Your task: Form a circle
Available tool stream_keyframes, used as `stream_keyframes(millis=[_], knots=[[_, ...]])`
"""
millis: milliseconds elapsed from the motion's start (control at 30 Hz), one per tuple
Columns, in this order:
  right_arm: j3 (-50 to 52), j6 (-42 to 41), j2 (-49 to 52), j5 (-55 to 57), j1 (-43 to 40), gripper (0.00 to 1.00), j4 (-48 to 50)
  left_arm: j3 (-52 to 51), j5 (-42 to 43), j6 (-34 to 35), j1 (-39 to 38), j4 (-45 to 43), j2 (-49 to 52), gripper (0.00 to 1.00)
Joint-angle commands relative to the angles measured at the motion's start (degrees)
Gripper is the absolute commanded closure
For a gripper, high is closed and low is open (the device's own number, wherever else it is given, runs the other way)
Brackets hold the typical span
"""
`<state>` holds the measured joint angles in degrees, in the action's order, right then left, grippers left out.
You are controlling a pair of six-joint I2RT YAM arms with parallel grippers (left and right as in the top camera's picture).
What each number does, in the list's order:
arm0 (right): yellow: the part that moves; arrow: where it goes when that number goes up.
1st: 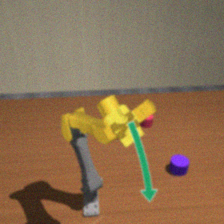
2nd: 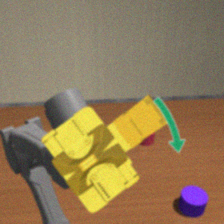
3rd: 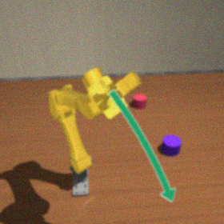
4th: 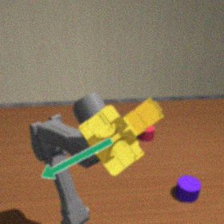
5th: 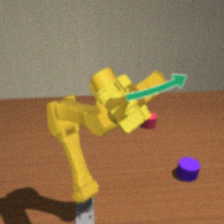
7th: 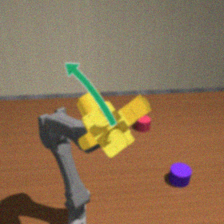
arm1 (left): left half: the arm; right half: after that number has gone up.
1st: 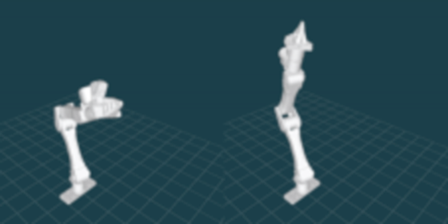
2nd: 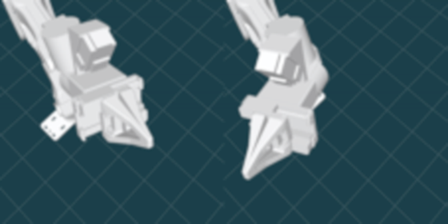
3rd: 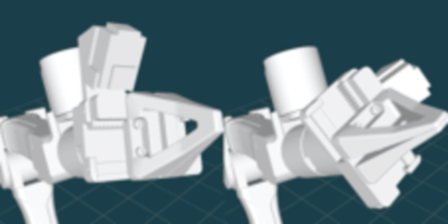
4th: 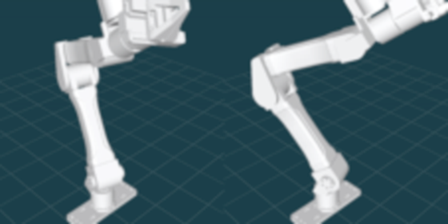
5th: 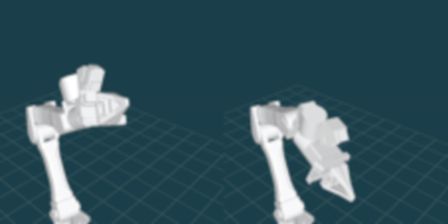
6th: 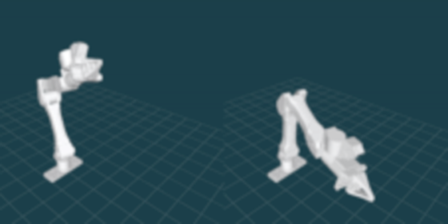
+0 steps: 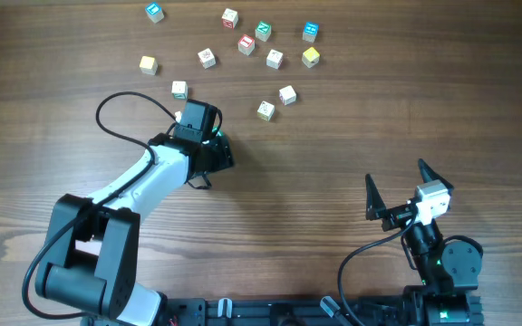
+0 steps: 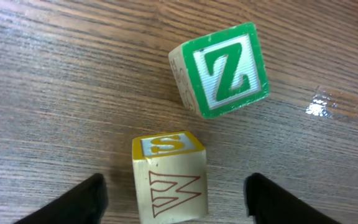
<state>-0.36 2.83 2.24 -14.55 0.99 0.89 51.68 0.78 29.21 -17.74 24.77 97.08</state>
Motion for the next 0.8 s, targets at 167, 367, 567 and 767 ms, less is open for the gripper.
stream_keyframes(millis=[167, 367, 567, 767], knots=[[0.0, -0.2, -0.5, 0.1, 0.2, 0.00, 0.3, 7.6, -0.6, -0.4, 8.2, 0.3, -12.1, 0.05], [0.0, -0.2, -0.5, 0.1, 0.2, 0.00, 0.3, 7.6, -0.2, 1.5, 24.6, 5.2, -15.5, 0.03], [0.0, -3.2, -0.5, 0.2, 0.2, 0.00, 0.9, 7.6, -0.2, 1.5, 32.5, 7.7, -15.5, 0.00], [-1.0, -15.3, -0.2, -5.2, 0.2, 0.00, 2.2, 7.6, -0.2, 1.5, 32.8, 8.1, -15.5, 0.00]])
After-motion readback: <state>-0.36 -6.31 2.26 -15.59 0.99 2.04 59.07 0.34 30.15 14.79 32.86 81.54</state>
